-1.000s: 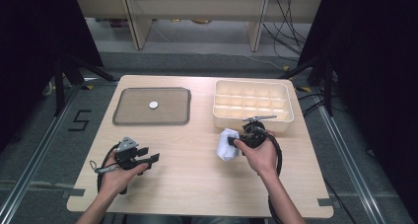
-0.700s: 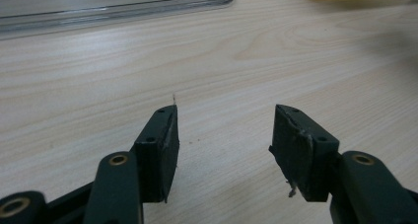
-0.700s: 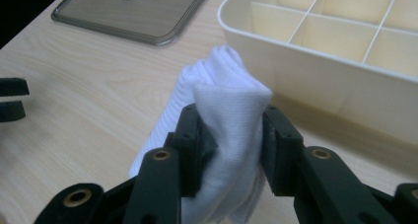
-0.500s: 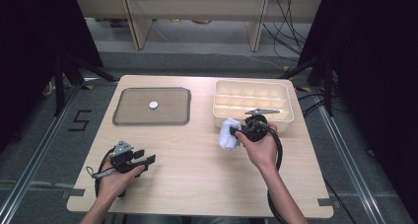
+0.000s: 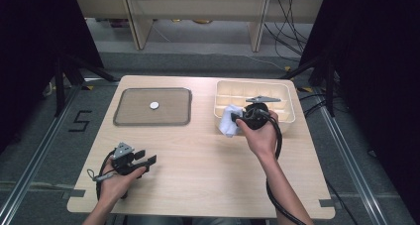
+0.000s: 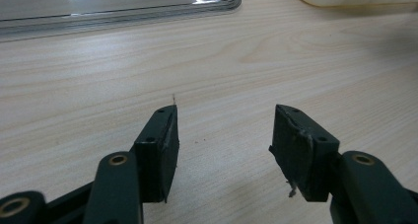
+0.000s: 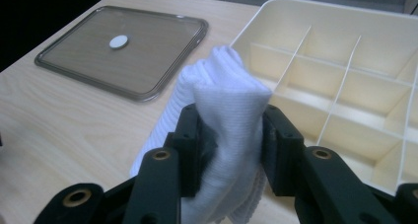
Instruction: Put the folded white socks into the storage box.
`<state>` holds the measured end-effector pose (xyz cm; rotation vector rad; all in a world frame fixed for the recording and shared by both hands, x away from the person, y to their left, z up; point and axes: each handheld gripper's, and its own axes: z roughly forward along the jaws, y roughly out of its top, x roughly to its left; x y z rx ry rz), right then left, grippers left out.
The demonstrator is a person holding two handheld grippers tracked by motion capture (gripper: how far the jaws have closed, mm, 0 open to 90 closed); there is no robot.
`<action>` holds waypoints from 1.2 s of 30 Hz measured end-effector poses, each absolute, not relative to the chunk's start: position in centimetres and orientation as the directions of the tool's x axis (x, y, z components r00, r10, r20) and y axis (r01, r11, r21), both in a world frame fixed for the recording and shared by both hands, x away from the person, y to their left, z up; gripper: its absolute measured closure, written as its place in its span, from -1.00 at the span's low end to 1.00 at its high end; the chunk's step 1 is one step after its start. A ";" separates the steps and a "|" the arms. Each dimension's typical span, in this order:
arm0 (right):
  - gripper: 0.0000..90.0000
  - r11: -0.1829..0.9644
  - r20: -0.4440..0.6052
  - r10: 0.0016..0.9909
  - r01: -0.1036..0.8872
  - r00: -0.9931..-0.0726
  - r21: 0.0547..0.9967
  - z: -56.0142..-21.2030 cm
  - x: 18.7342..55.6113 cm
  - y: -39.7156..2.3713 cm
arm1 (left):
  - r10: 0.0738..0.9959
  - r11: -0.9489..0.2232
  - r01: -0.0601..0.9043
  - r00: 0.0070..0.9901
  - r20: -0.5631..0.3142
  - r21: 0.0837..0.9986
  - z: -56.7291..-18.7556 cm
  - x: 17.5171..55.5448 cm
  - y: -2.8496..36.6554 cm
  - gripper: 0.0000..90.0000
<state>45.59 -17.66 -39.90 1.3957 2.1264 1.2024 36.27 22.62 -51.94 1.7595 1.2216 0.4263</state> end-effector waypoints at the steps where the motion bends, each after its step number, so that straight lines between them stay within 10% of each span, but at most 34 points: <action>1: 0.45 0.168 0.162 0.870 0.589 -0.465 0.790 -39.7 45.8 -17.6 | 0.870 -0.080 0.551 0.445 -0.211 0.830 -51.9 36.3 22.6 -0.04; 36: 0.44 0.233 -0.004 0.916 0.521 -0.402 0.821 -39.9 52.2 -14.6 | 0.871 -0.091 0.564 0.445 -0.209 0.821 -52.2 36.2 22.6 -0.04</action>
